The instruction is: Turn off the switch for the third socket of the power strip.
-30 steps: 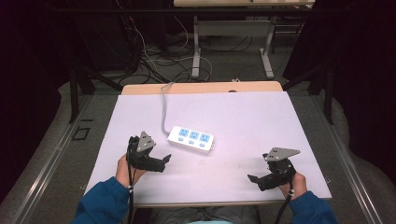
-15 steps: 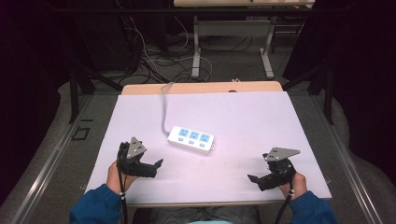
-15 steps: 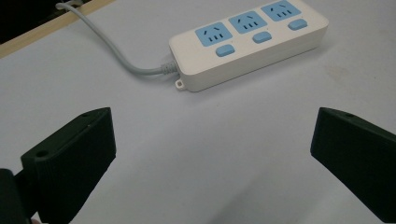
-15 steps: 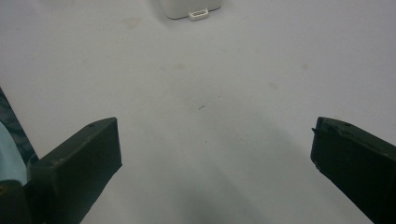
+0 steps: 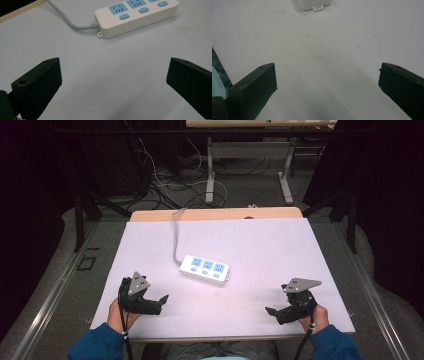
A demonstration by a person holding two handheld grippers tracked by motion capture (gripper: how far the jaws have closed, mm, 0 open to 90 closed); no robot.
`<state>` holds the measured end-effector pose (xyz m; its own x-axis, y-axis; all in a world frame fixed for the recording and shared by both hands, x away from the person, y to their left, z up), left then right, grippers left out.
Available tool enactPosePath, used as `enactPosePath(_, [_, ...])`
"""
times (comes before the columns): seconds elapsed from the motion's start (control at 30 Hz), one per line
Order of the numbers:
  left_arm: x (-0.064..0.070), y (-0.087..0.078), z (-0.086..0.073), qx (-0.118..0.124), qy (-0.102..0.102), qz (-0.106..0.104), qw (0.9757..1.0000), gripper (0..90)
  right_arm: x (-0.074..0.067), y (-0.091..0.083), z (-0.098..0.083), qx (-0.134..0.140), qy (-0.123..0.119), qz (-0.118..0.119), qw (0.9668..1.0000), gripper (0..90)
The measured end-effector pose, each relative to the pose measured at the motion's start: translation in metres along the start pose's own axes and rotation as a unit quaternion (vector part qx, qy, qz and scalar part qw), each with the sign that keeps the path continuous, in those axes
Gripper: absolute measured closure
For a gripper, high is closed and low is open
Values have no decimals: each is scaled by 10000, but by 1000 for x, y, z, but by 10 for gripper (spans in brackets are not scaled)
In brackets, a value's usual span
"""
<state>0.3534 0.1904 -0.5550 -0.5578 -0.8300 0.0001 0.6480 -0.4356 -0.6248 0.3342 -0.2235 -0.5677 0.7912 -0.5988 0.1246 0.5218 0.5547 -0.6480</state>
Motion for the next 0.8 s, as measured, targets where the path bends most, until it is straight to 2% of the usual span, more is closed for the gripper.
enactPosePath(0.8, [-1,-7,-16,74,-185,-62,9998,1,0,-2,1,10,-26,-38,10000,12])
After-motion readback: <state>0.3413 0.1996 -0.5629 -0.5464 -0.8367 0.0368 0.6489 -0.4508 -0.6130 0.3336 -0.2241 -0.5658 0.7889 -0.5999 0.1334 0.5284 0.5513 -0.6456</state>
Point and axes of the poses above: each handheld gripper's, and its own axes: y roughly forward along the jaws, z roughly out of its top, x roughly to its right, the point moved 7 cm from there along y, roughly forward along the jaws, and after that the axes turned 9 degrees about -y, right-handed, at the moved point
